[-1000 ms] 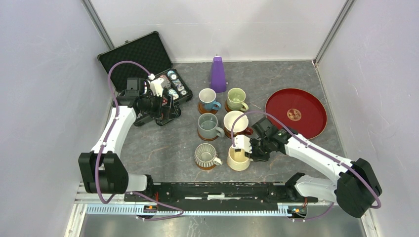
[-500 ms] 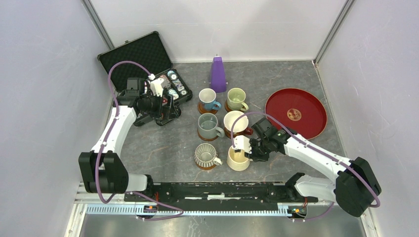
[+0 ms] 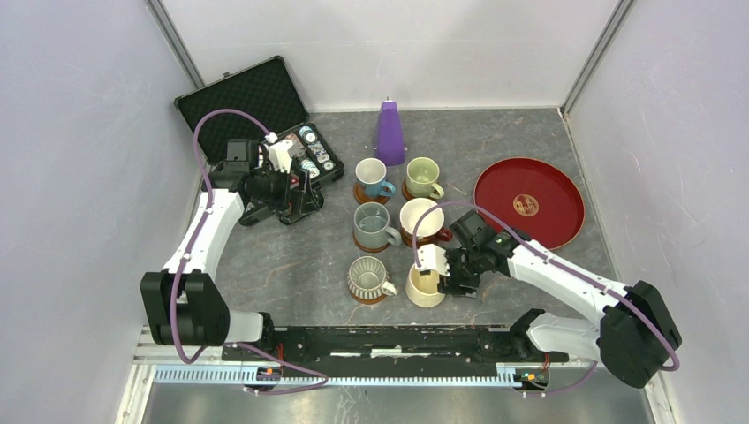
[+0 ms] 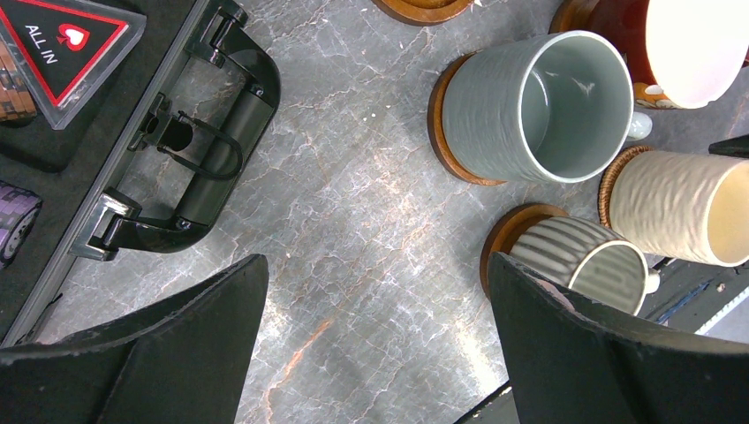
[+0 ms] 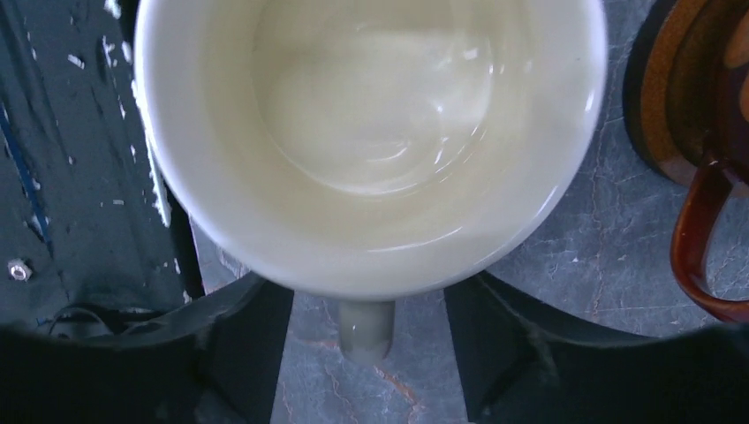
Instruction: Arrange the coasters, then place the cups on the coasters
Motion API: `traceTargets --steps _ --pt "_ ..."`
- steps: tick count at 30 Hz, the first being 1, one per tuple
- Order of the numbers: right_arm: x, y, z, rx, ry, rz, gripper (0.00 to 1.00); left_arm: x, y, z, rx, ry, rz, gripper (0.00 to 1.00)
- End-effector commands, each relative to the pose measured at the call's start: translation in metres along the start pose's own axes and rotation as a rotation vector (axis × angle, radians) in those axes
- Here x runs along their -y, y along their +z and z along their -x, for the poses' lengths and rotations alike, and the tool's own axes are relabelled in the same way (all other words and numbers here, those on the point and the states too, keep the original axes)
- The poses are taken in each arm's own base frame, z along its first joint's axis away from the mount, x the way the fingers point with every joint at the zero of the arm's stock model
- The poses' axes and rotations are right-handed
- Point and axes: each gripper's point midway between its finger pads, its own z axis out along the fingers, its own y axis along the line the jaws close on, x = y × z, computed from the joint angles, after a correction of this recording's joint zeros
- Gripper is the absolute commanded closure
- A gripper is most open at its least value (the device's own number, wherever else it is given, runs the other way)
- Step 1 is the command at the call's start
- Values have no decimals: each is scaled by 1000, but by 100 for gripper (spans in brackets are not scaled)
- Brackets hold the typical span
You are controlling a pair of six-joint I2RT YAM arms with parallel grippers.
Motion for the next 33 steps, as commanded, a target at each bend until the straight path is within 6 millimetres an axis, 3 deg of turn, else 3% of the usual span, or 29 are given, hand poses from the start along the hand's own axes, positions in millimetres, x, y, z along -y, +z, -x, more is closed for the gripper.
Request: traceTargets --steps 1,5,10,13,16,19,25,33 --pt "-3 -15 11 15 -67 33 28 -1 -3 12 35 14 4 0" --pt "-6 -30 16 7 -102 45 21 -1 -3 12 33 11 0 0" --pt "0 -51 35 76 -149 -12 21 0 -4 12 35 12 -1 0" --pt "25 -68 43 97 -101 -113 23 1 -6 12 40 16 0 0" --pt "52 -74 31 54 -12 -209 31 2 -6 13 42 15 -4 0" --pt "65 -69 16 0 53 -256 42 3 -6 13 42 14 -7 0" --pt "65 -52 -5 -61 87 -265 60 3 -6 13 42 15 -7 0" --pt "50 -34 -15 -67 80 -193 62 3 -5 11 38 13 -11 0"
